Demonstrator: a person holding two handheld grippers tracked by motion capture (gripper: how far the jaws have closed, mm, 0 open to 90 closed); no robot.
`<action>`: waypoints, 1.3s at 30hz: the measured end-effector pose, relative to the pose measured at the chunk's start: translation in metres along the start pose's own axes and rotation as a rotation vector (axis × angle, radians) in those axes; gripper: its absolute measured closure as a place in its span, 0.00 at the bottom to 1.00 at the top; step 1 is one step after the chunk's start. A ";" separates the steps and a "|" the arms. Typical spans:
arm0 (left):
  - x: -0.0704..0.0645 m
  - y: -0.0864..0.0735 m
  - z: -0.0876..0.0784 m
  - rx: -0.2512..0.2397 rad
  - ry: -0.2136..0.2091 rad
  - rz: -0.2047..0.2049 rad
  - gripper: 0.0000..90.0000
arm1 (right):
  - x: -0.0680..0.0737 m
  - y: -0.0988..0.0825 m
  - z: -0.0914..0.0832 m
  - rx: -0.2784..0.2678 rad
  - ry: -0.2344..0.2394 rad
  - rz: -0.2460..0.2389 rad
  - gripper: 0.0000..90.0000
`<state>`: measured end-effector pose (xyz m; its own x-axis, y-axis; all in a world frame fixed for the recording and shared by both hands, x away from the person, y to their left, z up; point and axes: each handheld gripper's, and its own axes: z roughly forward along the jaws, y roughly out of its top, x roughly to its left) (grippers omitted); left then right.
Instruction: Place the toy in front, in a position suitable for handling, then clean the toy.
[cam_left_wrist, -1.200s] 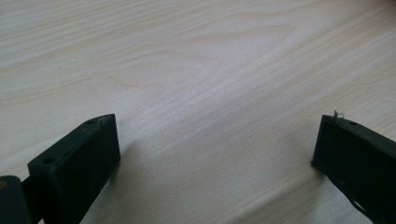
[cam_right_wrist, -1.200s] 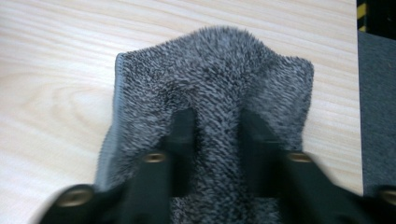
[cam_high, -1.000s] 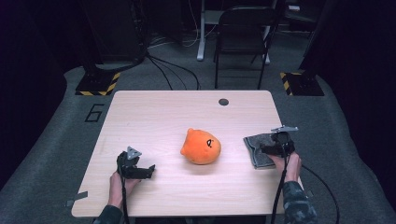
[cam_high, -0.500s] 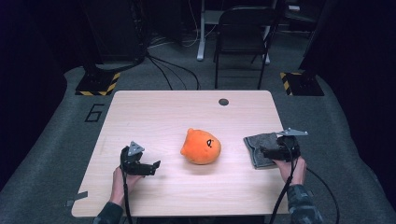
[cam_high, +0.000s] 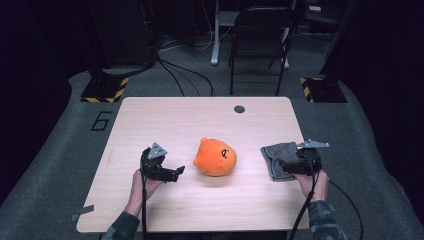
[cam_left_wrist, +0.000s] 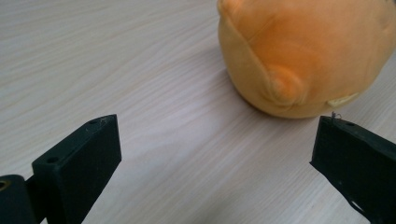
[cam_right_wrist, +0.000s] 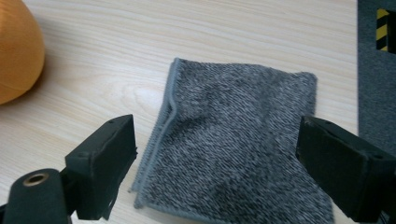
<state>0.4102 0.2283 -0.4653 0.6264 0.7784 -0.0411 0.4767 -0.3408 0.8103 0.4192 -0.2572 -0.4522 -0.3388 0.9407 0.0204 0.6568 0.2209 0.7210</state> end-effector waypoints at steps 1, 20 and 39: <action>-0.001 0.003 0.001 0.006 -0.008 0.008 0.02 | -0.002 -0.001 -0.001 -0.003 -0.001 0.010 0.13; -0.020 0.021 0.043 0.036 -0.107 0.040 0.04 | -0.008 -0.003 -0.003 -0.002 0.002 0.027 0.14; -0.027 0.007 0.057 0.000 -0.190 0.029 0.35 | -0.006 0.000 0.013 0.014 0.000 0.026 0.13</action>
<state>0.4323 0.1749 -0.4920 0.7452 0.6546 -0.1270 0.4566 -0.3622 0.8126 0.4302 -0.2592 -0.4614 -0.3219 0.9460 0.0390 0.6749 0.2003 0.7102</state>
